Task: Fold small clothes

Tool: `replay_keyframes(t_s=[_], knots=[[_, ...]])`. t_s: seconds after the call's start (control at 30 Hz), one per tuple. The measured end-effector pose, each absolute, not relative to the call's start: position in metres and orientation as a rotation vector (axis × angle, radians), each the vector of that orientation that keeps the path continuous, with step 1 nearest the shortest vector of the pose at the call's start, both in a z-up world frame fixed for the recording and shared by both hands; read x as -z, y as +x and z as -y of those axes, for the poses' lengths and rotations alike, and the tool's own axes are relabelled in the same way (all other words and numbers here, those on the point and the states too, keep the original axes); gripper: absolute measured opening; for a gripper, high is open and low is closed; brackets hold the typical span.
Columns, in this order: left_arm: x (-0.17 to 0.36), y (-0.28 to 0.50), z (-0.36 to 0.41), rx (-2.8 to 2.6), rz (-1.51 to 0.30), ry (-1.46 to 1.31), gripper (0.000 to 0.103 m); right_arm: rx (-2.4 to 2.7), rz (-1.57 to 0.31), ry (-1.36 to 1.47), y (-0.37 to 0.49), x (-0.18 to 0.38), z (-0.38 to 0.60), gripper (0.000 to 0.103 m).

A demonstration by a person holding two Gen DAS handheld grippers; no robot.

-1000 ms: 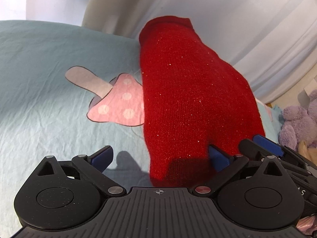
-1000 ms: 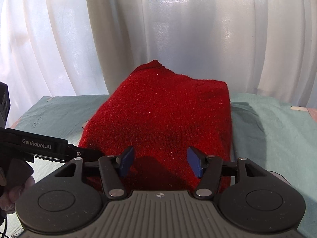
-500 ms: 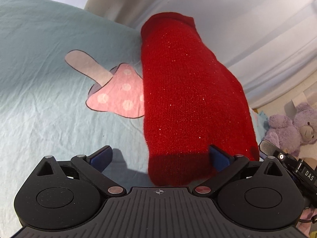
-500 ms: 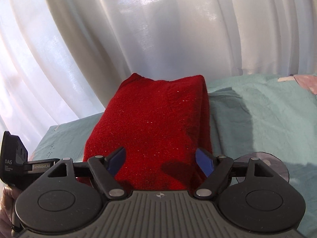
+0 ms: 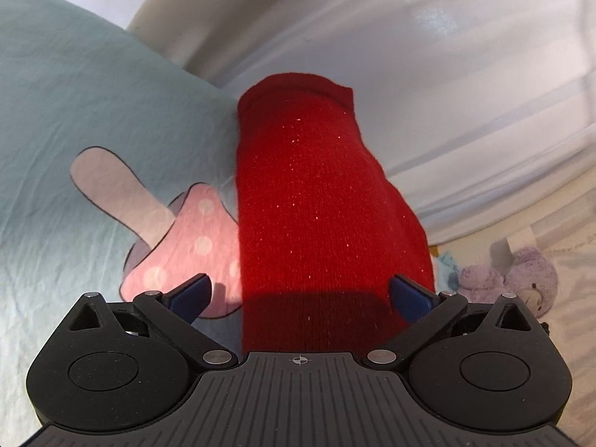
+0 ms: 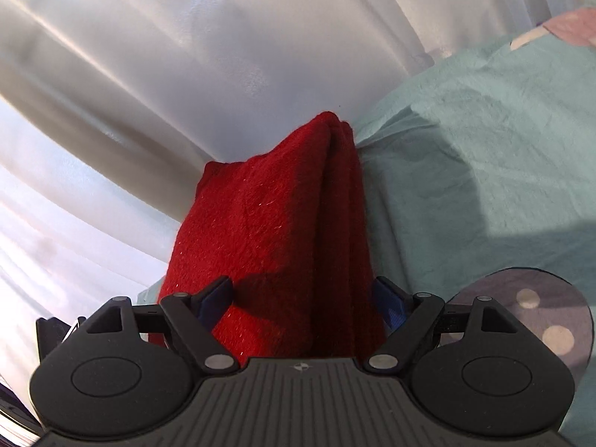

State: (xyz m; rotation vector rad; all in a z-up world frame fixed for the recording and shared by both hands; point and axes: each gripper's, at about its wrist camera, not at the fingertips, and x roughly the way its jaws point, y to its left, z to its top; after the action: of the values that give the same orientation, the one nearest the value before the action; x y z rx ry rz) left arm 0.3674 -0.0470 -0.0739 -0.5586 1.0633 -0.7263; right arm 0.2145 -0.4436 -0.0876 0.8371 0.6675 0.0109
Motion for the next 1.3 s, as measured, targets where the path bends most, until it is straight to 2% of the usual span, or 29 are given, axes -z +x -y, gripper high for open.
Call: replay_keyframes(t_s=[0.27, 0.33, 0.6, 0.73, 0.9, 1.03, 1.3], knots=[[0.091, 0.398, 0.072, 0.785, -1.105, -0.598, 0.102, -0.102, -0.705, 0.973, 0.253, 0.110, 0.470, 0.084], [0.095, 0.402, 0.076, 0.798, -1.117, -0.627, 0.097, -0.125, -0.711, 1.006, 0.262, 0.116, 0.473, 0.084], [0.100, 0.401, 0.084, 0.770, -1.068, -0.659, 0.087, -0.177, -0.703, 0.998, 0.284, 0.124, 0.463, 0.072], [0.095, 0.393, 0.086, 0.744, -1.038, -0.659, 0.081, -0.165, -0.698, 0.984, 0.284, 0.119, 0.455, 0.061], [0.080, 0.377, 0.084, 0.718, -0.993, -0.631, 0.077, -0.183, -0.657, 0.961, 0.276, 0.096, 0.436, 0.057], [0.058, 0.355, 0.064, 0.680, -0.936, -0.622, 0.073, -0.224, -0.640, 0.906, 0.276, 0.072, 0.416, 0.057], [0.024, 0.309, -0.014, 0.472, -0.859, -0.556, 0.076, -0.399, -0.709, 0.873, 0.292, 0.063, 0.340, 0.059]])
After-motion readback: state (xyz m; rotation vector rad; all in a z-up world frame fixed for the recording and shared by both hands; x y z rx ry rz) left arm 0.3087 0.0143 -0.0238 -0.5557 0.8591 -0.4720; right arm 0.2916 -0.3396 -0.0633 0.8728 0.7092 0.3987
